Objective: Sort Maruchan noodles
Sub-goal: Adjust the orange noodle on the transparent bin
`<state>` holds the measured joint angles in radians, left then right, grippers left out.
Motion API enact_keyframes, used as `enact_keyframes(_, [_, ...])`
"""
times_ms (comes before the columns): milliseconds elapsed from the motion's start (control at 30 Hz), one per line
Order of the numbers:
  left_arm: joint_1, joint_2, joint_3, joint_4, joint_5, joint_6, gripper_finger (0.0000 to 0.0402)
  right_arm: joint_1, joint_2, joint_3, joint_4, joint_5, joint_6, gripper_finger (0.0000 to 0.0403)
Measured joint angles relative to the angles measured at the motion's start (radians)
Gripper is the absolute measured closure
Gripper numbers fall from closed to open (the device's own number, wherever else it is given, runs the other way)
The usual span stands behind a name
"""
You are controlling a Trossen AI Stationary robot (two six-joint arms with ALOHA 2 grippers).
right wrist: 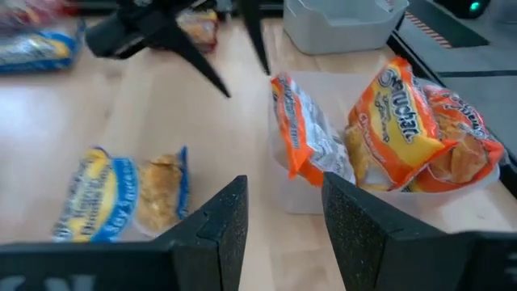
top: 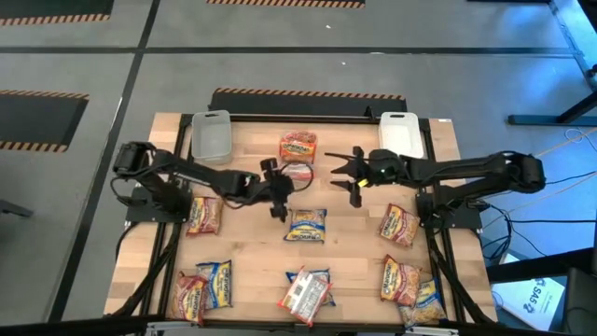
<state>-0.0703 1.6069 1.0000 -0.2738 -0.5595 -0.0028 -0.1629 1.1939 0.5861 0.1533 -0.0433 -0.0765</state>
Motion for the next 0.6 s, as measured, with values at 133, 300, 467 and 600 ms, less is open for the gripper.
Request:
enact_keyframes(133, [0.088, 0.042, 0.029, 0.0, 0.108, 0.12, 0.0221, -0.001, 0.052, 0.001, 0.036, 0.018, -0.039, 0.0258])
enact_keyframes(300, [0.172, 0.062, 0.061, -0.005, 0.2, 0.179, 0.0221, -0.001, 0.086, 0.0, 0.058, 0.06, -0.111, 0.0258])
enact_keyframes(467, [0.225, 0.059, 0.089, -0.003, 0.308, 0.202, 0.0221, -0.001, 0.095, 0.0, 0.082, 0.06, -0.114, 0.0258])
enact_keyframes(600, [0.262, 0.076, 0.089, -0.012, 0.371, 0.223, 0.0221, -0.001, 0.095, 0.0, 0.08, 0.059, -0.113, 0.0258])
